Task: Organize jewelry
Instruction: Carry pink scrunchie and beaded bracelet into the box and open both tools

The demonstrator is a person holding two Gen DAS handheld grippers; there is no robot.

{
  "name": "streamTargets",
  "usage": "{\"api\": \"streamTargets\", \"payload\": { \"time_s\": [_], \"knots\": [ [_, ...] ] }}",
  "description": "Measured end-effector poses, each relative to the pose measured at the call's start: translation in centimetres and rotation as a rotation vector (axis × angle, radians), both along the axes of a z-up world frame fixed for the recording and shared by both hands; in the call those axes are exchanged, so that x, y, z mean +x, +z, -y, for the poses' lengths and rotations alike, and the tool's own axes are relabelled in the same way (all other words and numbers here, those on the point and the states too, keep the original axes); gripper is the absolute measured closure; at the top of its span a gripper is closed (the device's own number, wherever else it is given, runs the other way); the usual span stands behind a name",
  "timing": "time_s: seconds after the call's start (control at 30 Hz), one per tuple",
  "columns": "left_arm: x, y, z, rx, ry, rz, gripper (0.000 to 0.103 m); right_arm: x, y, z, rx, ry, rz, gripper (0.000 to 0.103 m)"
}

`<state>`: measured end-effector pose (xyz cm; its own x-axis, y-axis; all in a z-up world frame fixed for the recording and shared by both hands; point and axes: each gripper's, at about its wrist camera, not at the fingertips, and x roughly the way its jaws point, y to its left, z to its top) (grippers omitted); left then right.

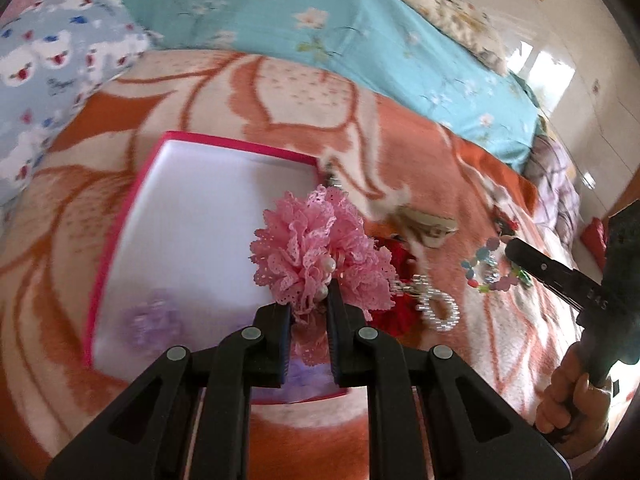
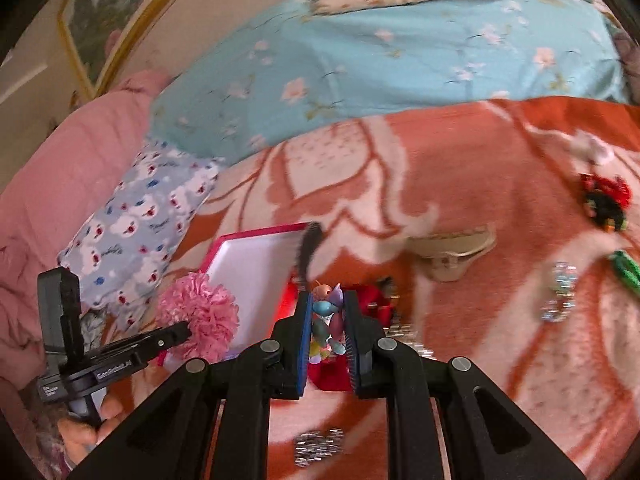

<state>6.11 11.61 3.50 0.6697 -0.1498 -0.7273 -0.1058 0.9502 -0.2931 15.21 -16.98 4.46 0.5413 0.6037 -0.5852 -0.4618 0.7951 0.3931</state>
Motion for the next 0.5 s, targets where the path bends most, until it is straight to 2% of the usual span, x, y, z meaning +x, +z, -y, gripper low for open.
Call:
{"api": "streamTargets", "payload": {
  "time_s": [0.5],
  "knots": [
    [-0.2, -1.6, -6.6, 0.014, 0.123, -0.034, 0.090, -0.1, -2.5, -10.7, 0.010, 0.201, -0.066, 0.088]
  ]
}}
